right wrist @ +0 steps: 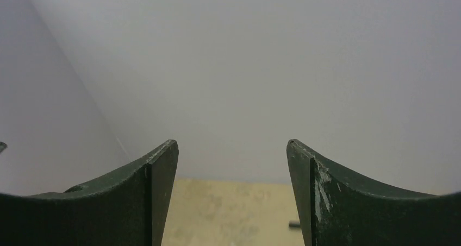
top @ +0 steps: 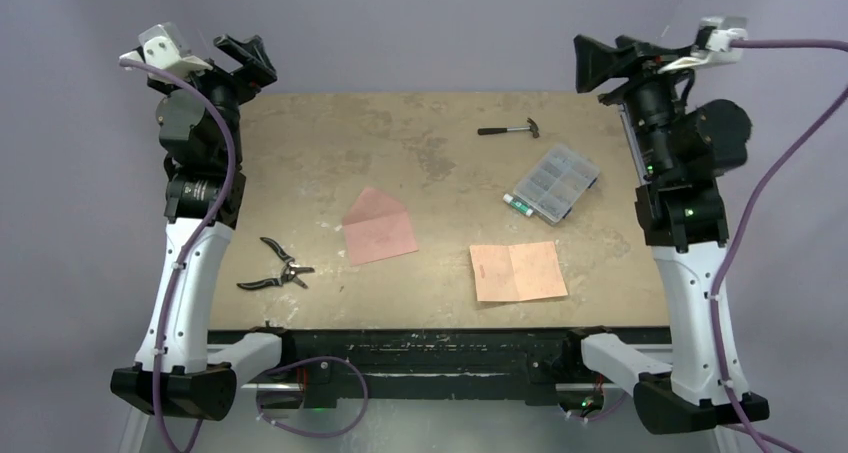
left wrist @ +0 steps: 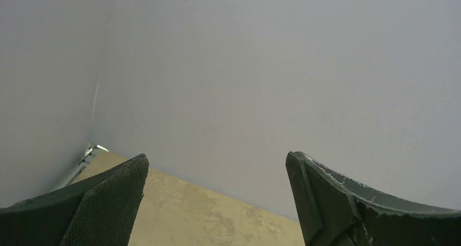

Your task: Place the letter into the envelope and seal it

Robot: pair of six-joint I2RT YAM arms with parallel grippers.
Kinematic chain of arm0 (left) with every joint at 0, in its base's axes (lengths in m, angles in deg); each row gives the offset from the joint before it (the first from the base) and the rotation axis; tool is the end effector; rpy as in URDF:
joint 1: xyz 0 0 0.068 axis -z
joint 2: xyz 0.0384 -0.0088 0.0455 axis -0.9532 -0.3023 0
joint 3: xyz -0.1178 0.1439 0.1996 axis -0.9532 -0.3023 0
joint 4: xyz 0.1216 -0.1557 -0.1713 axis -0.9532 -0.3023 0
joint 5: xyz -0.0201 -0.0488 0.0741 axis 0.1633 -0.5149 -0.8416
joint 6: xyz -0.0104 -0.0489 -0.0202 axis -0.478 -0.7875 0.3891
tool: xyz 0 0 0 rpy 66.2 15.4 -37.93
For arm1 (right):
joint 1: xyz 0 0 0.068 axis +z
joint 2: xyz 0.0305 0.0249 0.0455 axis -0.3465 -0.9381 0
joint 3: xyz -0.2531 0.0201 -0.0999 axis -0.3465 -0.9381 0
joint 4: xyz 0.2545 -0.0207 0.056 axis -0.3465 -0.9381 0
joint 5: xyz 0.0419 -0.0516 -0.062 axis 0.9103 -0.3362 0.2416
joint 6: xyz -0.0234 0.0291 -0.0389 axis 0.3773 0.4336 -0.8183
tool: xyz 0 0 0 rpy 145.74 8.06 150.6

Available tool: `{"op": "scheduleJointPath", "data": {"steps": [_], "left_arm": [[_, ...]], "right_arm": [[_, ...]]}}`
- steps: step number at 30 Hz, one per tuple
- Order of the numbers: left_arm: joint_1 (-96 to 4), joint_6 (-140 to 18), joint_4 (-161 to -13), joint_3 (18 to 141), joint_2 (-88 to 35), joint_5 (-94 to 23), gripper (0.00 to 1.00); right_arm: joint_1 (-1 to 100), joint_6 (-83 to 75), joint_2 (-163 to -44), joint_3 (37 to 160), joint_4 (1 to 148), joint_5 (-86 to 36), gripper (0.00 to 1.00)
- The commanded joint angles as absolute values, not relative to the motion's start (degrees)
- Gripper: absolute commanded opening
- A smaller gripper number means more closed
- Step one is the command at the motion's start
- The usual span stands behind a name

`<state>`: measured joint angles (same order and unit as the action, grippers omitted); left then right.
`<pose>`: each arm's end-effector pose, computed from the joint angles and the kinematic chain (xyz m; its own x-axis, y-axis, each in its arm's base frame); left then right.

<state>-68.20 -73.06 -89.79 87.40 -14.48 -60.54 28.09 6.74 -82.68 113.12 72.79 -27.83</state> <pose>0.2250 -0.0062 0.5062 0.3311 -0.4123 -0.8487 -0.0770 0.8847 -0.4598 0.1688 0.0261 0.5661 0.3698 0.3529 -0.8595 -0.3339 0.9137 0.2315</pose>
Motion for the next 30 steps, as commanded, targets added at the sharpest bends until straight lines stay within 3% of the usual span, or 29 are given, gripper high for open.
{"op": "scheduleJointPath", "data": {"steps": [1, 5, 12, 18, 23, 27, 30], "left_arm": [[-68.36, -74.62, -87.61, 84.20, -14.37, -58.25, 0.99], [-68.36, -73.42, -77.63, 77.09, -12.69, -46.16, 0.99], [-68.36, -72.52, -78.04, 75.92, -16.75, -26.42, 0.99], [-68.36, -76.28, -81.25, 75.51, -20.98, -23.92, 0.99], [-67.33, -78.33, -91.36, 76.06, -25.54, -15.20, 0.99], [-56.20, -79.05, -95.98, 71.38, -26.13, -19.26, 0.99], [-48.06, -82.78, -94.53, 65.78, -27.58, -22.91, 0.97]], "right_arm": [[27.92, 12.84, -84.06, 109.13, 59.26, -32.23, 0.76], [27.91, 17.57, -86.35, 105.86, 47.39, -35.87, 0.73], [27.94, 20.76, -84.67, 90.71, 47.29, -28.40, 0.68], [28.01, 20.72, -87.03, 83.86, 44.22, -26.79, 0.66], [28.82, 21.55, -88.85, 78.34, 38.99, -25.97, 0.57], [30.87, 23.31, -87.13, 71.90, 38.10, -26.22, 0.67], [33.40, 25.04, -89.00, 67.62, 40.18, -25.24, 0.68]]}}
